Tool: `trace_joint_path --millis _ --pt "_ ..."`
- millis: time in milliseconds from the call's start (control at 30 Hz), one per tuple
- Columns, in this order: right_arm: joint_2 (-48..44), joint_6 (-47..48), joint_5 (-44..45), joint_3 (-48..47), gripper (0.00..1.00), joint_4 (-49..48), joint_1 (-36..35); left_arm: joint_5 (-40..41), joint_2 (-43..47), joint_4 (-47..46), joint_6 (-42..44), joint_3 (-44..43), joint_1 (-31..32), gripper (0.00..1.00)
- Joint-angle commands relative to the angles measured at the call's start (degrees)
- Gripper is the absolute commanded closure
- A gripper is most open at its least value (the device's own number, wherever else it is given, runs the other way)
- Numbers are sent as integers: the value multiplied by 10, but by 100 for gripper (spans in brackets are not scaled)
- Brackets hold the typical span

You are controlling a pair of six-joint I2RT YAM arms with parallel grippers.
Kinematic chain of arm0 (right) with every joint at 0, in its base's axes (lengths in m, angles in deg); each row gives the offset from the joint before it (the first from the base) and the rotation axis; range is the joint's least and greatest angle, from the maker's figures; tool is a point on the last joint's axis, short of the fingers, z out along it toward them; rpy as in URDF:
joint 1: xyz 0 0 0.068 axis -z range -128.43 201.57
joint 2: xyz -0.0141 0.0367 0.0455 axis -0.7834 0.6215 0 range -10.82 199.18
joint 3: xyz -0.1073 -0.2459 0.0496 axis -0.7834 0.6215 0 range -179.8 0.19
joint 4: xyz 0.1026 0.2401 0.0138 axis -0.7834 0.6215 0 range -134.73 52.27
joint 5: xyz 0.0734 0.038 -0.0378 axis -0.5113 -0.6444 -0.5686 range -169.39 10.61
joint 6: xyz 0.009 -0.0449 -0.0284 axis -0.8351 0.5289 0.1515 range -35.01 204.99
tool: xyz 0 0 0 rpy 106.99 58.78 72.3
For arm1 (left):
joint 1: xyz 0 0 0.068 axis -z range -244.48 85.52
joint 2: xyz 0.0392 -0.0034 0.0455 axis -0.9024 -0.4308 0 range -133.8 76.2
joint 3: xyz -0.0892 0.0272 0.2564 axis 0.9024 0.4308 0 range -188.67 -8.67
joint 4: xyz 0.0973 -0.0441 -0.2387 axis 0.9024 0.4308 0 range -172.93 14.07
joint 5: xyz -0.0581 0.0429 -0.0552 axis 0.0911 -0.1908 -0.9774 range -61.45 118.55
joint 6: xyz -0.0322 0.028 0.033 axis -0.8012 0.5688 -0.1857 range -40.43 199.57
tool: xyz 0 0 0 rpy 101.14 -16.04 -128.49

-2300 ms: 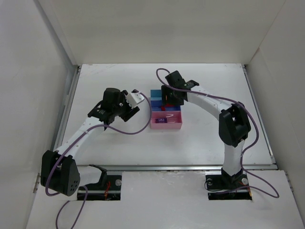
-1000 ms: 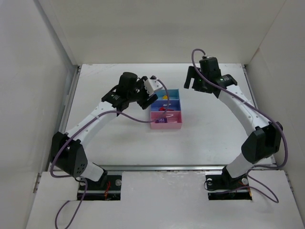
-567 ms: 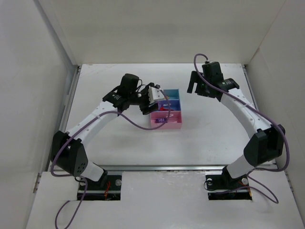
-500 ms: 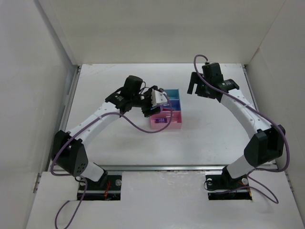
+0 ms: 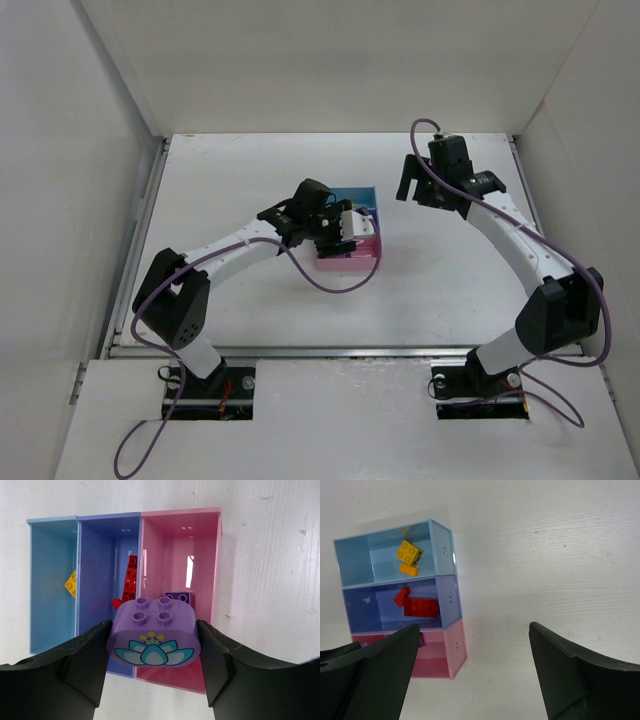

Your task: Sort the legos into containers by color

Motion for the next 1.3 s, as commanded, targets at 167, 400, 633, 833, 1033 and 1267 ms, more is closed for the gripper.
trace_joint_path --millis 167,400,633,833,1033,1267 --pt "-28 7 3 14 5 -24 3 10 6 -28 -24 2 5 100" --pt "-28 7 -2 14 5 -24 3 10 11 -28 -24 7 5 100" --pt "-28 7 -2 14 5 -24 3 10 16 -28 -24 12 5 100" --pt "-33 7 -2 14 5 -24 3 10 22 -28 -24 18 5 100" --pt "-33 7 -2 14 5 -24 3 10 27 -28 -29 31 5 100" --pt "-33 7 -2 14 5 -24 3 10 40 -22 -29 51 17 100"
